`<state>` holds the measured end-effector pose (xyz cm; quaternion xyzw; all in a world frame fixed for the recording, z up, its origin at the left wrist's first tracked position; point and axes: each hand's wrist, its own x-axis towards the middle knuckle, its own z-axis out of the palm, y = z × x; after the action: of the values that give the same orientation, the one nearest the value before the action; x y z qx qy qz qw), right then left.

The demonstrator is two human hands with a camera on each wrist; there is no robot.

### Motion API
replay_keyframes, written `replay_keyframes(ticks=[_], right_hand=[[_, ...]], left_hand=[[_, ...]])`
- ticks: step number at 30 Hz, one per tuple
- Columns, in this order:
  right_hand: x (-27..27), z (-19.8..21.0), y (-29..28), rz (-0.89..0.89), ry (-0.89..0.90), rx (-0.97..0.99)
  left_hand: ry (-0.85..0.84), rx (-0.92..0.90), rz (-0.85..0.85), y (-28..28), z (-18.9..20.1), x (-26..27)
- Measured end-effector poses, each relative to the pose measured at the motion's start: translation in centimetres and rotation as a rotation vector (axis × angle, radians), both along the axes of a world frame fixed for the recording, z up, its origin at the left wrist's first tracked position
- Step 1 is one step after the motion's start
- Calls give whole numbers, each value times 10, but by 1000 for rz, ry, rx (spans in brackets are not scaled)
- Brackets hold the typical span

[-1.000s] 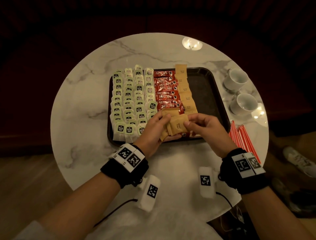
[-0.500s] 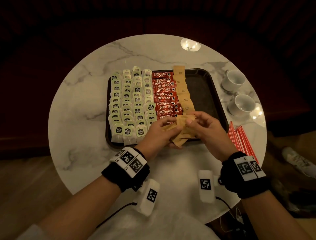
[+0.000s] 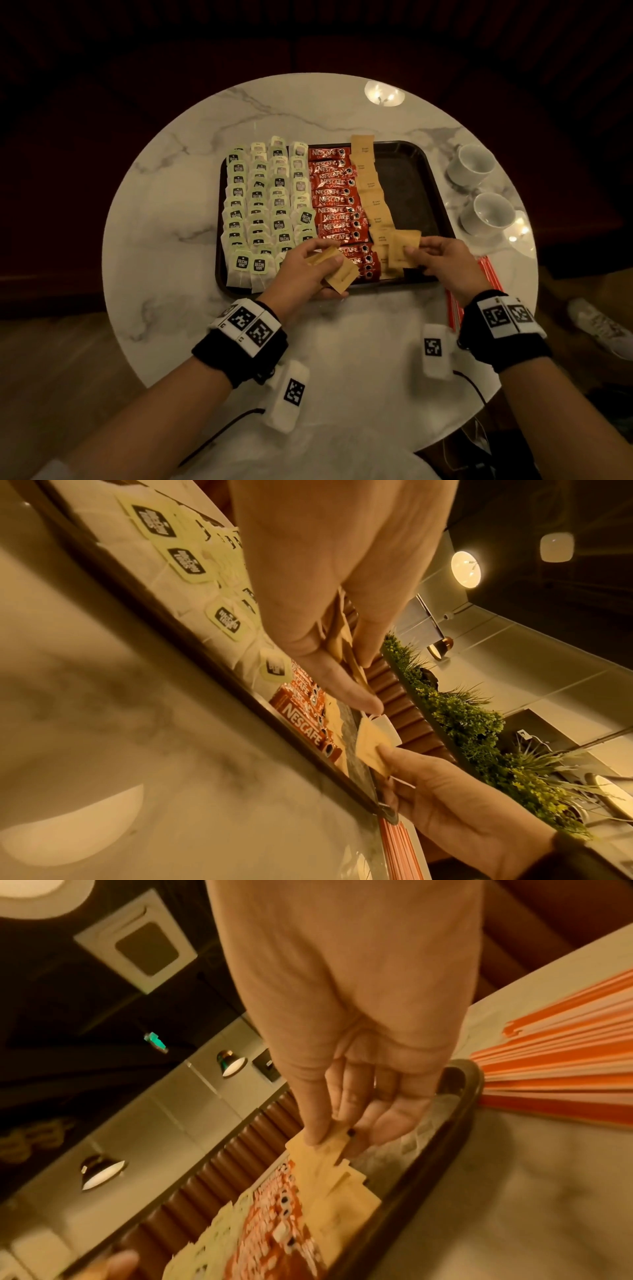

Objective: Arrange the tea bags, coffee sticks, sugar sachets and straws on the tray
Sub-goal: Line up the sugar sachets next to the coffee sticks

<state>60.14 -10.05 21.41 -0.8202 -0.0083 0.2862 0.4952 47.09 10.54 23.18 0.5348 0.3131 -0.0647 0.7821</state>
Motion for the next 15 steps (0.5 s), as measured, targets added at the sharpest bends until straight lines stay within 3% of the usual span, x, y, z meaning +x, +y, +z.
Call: replay_keyframes(ticks=[6,11,15], right_hand=[[-12,-2,10,168,-79,-290],[-15,-4,13,210,-198,-386],[-13,-6,12,177,-196,-384]], left_hand=[[25,11,-2,0,0,-1],[44,-26,7,0,3,1],[64,-54,29,-1,6,3]])
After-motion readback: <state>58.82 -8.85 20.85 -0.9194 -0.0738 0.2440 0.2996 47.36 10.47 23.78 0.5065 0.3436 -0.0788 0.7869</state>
